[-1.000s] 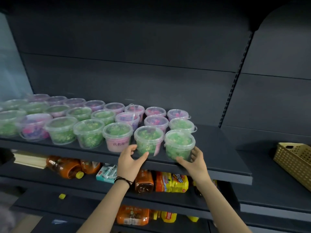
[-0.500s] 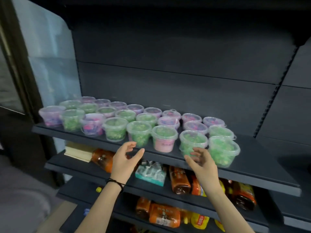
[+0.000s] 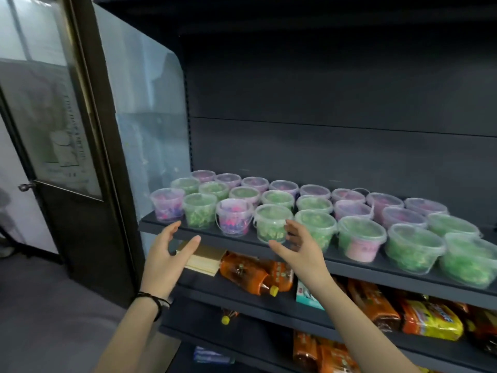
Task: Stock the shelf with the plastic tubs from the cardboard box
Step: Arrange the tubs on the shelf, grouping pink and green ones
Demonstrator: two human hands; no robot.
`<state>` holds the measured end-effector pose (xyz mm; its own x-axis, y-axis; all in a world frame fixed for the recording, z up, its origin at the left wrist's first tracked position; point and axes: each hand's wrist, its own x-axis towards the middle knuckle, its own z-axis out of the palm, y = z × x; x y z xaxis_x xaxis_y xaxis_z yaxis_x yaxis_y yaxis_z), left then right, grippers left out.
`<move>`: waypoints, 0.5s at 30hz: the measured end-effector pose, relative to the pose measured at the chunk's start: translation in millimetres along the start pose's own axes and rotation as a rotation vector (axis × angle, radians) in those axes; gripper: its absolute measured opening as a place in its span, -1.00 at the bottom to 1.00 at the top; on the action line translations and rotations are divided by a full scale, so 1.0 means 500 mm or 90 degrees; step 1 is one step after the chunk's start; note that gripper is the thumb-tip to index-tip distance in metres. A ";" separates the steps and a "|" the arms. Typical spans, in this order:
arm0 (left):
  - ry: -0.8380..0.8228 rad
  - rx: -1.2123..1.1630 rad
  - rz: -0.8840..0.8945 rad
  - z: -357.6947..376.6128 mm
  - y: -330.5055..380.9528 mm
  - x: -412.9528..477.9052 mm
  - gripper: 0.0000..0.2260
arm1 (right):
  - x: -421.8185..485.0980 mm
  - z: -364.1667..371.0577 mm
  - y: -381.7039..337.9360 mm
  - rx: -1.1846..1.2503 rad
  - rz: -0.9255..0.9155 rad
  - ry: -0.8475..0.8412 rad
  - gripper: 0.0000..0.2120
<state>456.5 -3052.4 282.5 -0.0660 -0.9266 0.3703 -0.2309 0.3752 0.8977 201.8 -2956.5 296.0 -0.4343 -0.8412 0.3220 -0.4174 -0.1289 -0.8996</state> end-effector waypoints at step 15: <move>-0.041 0.150 0.062 -0.032 -0.188 0.378 -0.36 | 0.353 0.271 0.024 -0.177 -0.047 -0.103 -0.40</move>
<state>481.1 -3262.3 271.6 -0.1588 -0.8893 0.4289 -0.4394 0.4527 0.7759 228.4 -3177.8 301.8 -0.2717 -0.9102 0.3127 -0.6546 -0.0635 -0.7533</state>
